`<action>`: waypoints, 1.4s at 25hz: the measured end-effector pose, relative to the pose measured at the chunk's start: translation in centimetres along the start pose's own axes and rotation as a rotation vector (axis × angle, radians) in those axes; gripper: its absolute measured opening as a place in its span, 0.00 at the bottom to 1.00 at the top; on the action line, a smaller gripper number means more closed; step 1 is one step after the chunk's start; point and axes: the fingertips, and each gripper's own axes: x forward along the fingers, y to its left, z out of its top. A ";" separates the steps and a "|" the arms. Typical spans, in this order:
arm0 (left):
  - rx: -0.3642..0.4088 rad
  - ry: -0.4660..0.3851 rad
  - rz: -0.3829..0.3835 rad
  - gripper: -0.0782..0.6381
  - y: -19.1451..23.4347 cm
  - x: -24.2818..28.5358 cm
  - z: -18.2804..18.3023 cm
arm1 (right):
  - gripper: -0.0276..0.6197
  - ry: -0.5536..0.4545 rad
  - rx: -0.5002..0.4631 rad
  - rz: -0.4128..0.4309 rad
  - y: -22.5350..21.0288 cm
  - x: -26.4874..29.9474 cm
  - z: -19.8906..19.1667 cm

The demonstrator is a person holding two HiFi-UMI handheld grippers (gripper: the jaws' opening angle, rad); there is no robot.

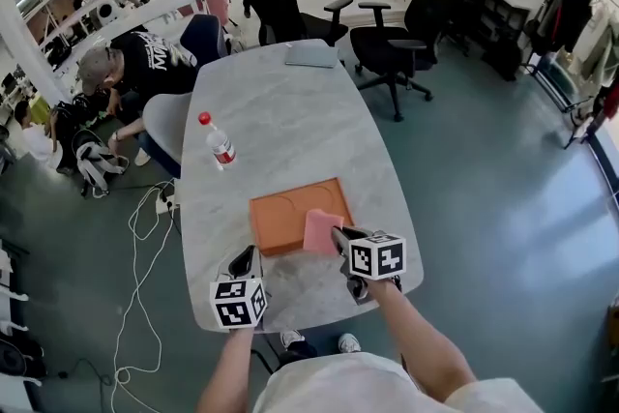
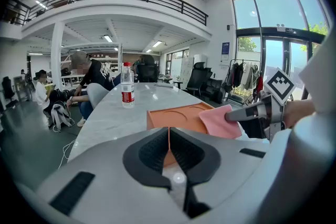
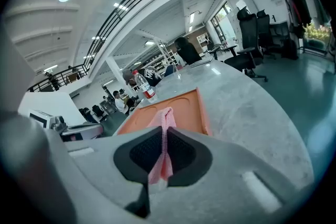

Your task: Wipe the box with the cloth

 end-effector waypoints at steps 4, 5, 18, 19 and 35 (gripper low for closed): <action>-0.001 0.003 0.005 0.13 -0.4 -0.2 -0.2 | 0.07 -0.016 0.007 -0.019 -1.4 -1.0 0.4; -0.003 0.004 0.008 0.13 -0.4 -0.3 -0.3 | 0.07 -0.019 0.007 -0.023 -1.8 -1.3 0.5; -0.015 0.007 0.032 0.13 -0.9 -1.5 -1.2 | 0.07 -0.049 0.012 -0.038 -3.5 -3.3 1.3; -0.015 0.006 0.033 0.13 -0.9 -1.7 -1.2 | 0.07 -0.050 0.012 -0.030 -3.1 -3.5 1.3; -0.046 -0.001 0.086 0.13 1.1 -3.6 -2.5 | 0.07 -0.060 -0.143 0.269 8.5 -2.3 1.2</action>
